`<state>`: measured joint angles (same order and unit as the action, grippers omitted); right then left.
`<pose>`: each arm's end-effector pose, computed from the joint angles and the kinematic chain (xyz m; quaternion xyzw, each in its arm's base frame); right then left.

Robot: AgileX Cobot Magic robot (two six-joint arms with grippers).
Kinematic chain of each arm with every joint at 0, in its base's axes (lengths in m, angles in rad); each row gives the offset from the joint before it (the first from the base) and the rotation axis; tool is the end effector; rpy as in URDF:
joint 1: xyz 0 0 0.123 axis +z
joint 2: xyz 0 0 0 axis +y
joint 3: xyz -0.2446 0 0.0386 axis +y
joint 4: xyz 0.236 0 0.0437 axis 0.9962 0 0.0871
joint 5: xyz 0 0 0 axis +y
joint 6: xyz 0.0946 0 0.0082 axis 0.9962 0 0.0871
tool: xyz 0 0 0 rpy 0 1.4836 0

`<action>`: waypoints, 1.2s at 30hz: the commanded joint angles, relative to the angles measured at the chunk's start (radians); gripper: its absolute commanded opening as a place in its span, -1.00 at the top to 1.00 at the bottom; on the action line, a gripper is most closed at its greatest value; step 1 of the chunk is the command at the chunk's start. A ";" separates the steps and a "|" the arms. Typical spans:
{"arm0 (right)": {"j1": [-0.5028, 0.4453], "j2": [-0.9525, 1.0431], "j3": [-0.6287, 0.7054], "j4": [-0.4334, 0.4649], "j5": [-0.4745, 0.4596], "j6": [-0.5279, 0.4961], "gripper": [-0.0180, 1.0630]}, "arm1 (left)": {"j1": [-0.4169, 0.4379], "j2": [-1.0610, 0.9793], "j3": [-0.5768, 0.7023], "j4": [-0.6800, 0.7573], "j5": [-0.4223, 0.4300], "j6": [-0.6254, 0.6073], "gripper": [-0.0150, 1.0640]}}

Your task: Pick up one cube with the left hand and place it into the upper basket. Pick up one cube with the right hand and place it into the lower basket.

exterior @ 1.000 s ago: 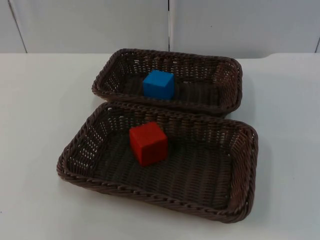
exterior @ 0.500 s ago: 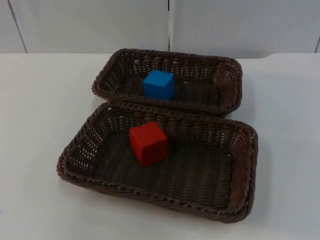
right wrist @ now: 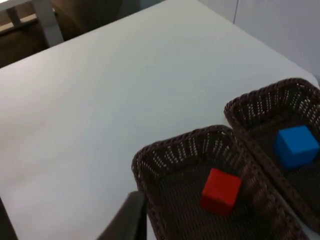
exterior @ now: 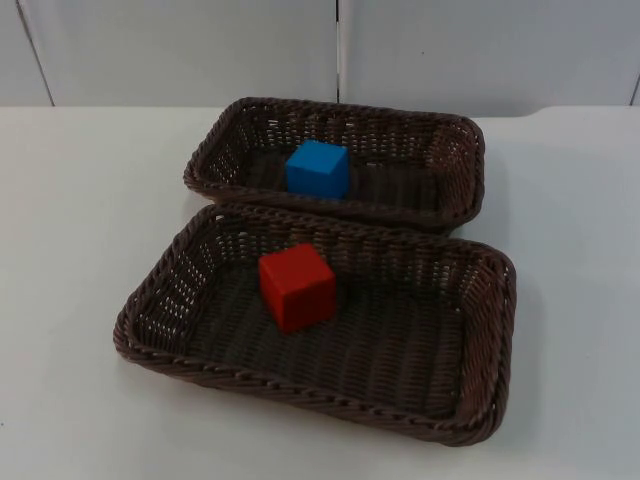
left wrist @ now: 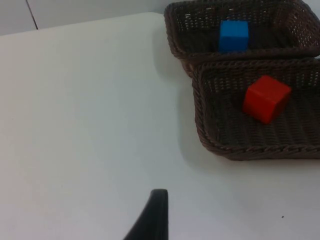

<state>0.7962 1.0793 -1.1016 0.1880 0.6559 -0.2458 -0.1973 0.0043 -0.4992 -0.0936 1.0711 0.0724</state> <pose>0.1563 0.1752 0.3574 -0.4001 0.7710 0.2157 0.4461 0.0241 -0.0128 0.2688 0.1170 0.8483 -0.0788 0.5104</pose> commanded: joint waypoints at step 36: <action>0.005 -0.835 0.505 -0.010 0.171 0.099 -0.98 | -0.006 -0.004 0.006 -0.001 0.003 -0.004 -0.66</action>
<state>0.7962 0.2692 -0.5985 0.1852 0.8017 -0.1487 -0.1973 0.0043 -0.4992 -0.0936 1.0711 0.0724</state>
